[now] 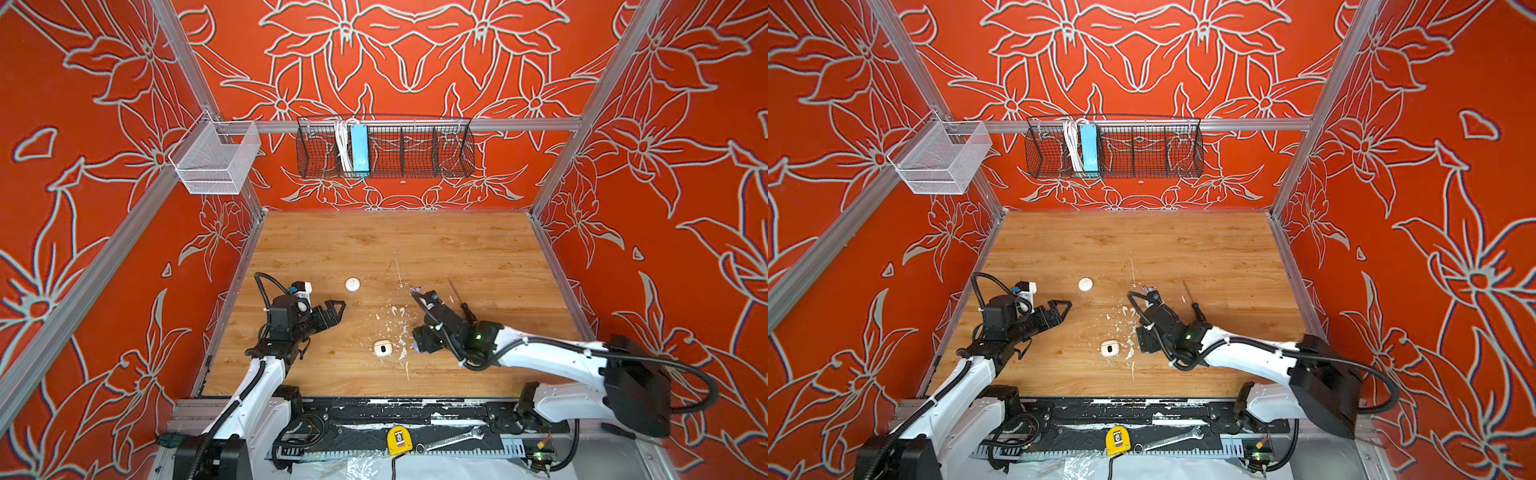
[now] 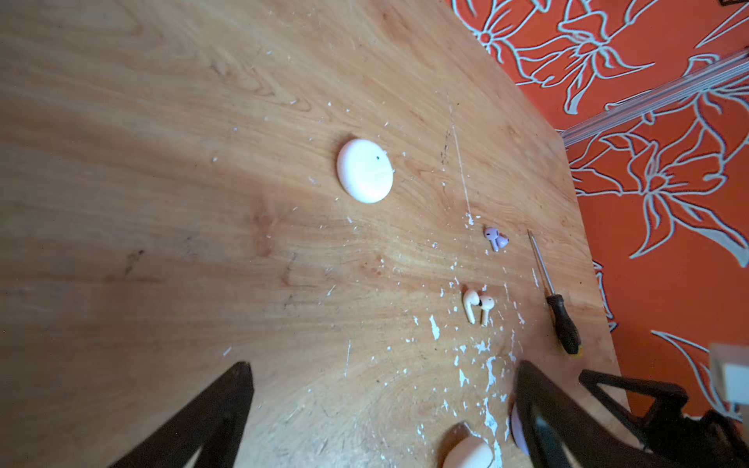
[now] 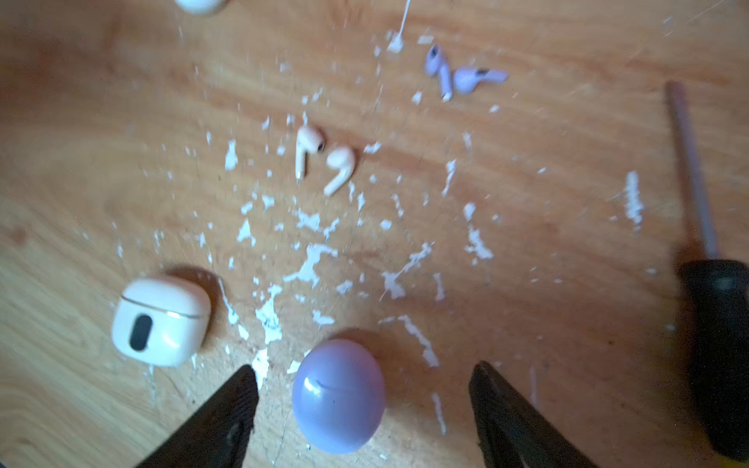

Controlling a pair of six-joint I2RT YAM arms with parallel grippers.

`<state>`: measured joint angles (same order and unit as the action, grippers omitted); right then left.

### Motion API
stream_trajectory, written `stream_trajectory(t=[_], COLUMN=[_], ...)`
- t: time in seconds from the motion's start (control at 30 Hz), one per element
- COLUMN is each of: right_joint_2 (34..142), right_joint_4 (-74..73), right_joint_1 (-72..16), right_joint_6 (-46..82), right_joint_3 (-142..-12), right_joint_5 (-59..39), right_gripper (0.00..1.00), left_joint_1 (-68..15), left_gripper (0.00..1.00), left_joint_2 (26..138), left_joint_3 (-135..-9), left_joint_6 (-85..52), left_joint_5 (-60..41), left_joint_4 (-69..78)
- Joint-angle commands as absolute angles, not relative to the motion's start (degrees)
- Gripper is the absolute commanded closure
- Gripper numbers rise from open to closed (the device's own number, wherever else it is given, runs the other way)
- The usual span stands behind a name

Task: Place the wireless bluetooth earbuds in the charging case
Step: 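Move the right gripper over the lilac round case while the left gripper draws back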

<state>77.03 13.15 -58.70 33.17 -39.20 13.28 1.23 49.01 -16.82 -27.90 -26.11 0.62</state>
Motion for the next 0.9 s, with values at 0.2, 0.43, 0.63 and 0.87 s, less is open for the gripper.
stream_trajectory(t=[0.2, 0.43, 0.63, 0.87], right_joint_2=[80.90, 78.14, 82.93, 88.56], right_joint_4=[22.59, 20.48, 18.51, 17.15], right_joint_1=[-61.52, -61.57, -61.52, -61.72], right_joint_6=[37.15, 39.25, 40.10, 40.88], right_joint_3=[-44.42, -41.55, -41.53, -43.22], right_joint_5=[16.98, 8.93, 4.95, 3.25], right_gripper=[0.15, 0.12, 0.05, 0.08], left_joint_1=[-4.04, -4.04, -4.10, -4.06], left_gripper=[0.03, 0.03, 0.03, 0.03], left_joint_2=[44.51, 36.71, 25.75, 18.15], left_joint_3=[-24.20, -27.49, -22.00, -20.15], left_joint_6=[-24.58, -23.06, -25.94, -27.04], left_joint_5=[-17.96, -14.98, -14.28, -13.45], left_joint_4=[-11.19, -25.56, -25.52, -27.75])
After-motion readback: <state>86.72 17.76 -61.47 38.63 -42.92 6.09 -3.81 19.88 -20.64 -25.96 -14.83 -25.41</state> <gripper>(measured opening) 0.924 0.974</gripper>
